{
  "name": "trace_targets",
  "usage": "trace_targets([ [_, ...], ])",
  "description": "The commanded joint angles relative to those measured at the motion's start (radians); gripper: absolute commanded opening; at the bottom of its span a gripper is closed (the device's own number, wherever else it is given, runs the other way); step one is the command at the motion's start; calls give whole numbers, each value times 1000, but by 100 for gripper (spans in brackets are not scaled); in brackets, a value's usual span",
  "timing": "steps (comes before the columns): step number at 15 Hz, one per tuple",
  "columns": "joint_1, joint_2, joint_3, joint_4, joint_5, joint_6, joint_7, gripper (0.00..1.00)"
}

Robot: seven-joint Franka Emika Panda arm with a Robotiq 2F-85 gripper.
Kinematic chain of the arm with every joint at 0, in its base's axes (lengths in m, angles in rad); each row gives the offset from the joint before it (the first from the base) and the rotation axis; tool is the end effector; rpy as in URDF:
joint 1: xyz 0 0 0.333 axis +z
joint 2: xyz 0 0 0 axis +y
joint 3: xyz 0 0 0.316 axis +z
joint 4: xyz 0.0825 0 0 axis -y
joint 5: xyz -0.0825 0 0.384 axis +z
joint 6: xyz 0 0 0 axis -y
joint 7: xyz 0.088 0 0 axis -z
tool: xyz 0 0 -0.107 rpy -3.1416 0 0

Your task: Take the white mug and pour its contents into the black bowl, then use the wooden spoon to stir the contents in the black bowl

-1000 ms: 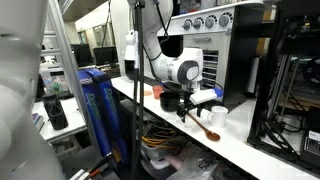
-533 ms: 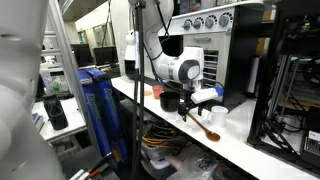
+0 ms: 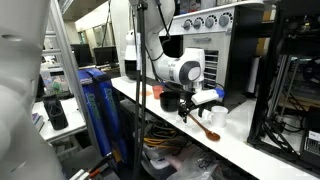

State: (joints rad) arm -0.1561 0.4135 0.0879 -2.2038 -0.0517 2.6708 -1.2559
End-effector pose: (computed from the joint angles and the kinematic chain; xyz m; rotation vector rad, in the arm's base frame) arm 0.5588 -0.0359 0.1969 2.5485 1.7903 0.0784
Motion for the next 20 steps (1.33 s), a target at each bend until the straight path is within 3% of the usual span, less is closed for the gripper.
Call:
trace_targets([
  [1,-23,26,10,21,9,11,-26,100],
  [2,-22,27,9,22,7,11,-25,75],
  [4,-23,31,10,24,4,12,-27,66],
  [13,-20,25,8,19,-2,9,-26,2],
  [20,-6,1,-9,4,-21,10,0,3],
])
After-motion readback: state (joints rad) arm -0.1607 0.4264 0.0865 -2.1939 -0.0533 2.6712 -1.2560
